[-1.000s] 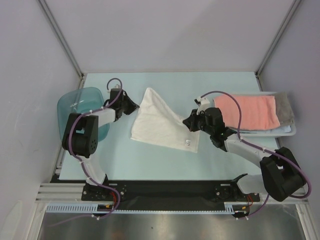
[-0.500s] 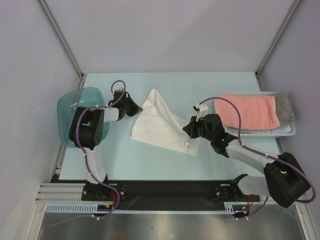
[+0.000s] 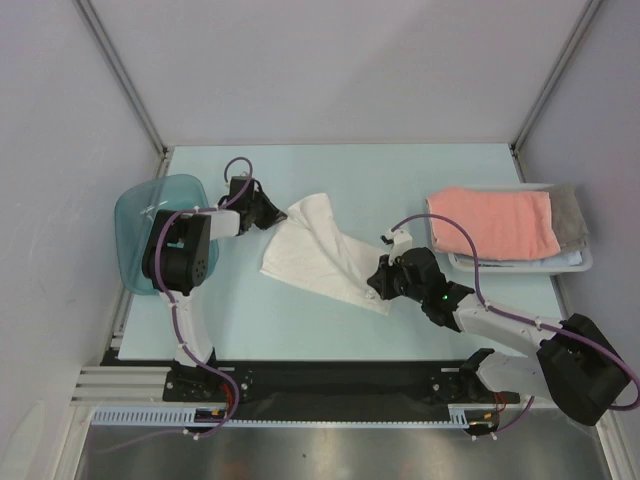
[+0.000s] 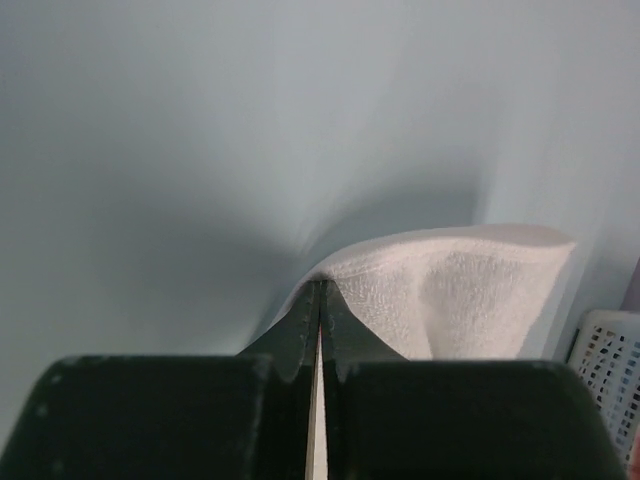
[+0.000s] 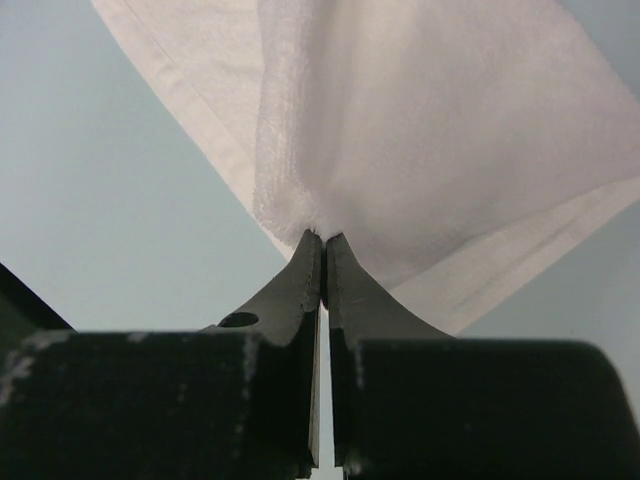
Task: Fold and stack the towels
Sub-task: Fold the towel
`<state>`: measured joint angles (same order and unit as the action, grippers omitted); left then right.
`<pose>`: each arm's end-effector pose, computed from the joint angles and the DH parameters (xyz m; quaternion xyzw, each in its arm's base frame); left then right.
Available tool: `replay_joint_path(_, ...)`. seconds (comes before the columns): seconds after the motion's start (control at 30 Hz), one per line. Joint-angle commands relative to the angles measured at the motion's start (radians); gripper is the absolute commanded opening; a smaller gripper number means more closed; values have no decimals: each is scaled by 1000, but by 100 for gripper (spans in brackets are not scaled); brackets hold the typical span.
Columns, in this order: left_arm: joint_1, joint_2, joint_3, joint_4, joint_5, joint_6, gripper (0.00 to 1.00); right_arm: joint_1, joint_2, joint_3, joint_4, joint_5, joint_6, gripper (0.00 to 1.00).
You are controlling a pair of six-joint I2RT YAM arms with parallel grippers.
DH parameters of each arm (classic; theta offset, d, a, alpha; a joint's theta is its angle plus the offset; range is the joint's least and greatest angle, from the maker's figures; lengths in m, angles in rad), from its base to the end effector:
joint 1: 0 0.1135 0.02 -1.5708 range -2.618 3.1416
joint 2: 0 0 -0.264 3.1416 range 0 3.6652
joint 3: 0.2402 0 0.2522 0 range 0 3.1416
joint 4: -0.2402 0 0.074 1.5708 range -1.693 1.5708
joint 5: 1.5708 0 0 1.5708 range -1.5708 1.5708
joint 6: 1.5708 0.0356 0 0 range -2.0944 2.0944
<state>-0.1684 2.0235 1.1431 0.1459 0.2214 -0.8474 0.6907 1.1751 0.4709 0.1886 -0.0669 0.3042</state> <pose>0.4112 -0.0778 0.1274 -0.2602 0.8713 -0.2845 0.3035 0.1828 0.1541 0.1902 -0.1824 0.8442 0.2655 0.4284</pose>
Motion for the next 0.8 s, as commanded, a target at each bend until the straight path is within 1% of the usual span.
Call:
replay_joint_path(0.0,20,38,29,-43,-45,4,1,20,-64,-41,-49,59,32,0)
replay_joint_path(0.3,26,60,49,-48,-42,4,1,38,-127,-95,-71,53,76,0)
replay_joint_path(0.5,27,58,47,-43,-40,1,1,56,-60,-117,-20,52,113,0)
replay_joint_path(0.57,27,55,46,-43,-39,5,1,61,-49,-120,-12,55,122,11)
replay_joint_path(0.63,27,50,44,-42,-36,10,1,61,-48,-112,-29,94,125,22)
replay_joint_path(0.7,27,41,41,-37,-31,21,3,61,-57,-106,-52,107,121,28)
replay_joint_path(0.73,27,35,41,-37,-30,24,4,61,-74,-97,-69,111,122,34)
replay_joint_path(0.77,27,26,41,-37,-28,25,6,61,-84,-92,-81,113,125,38)
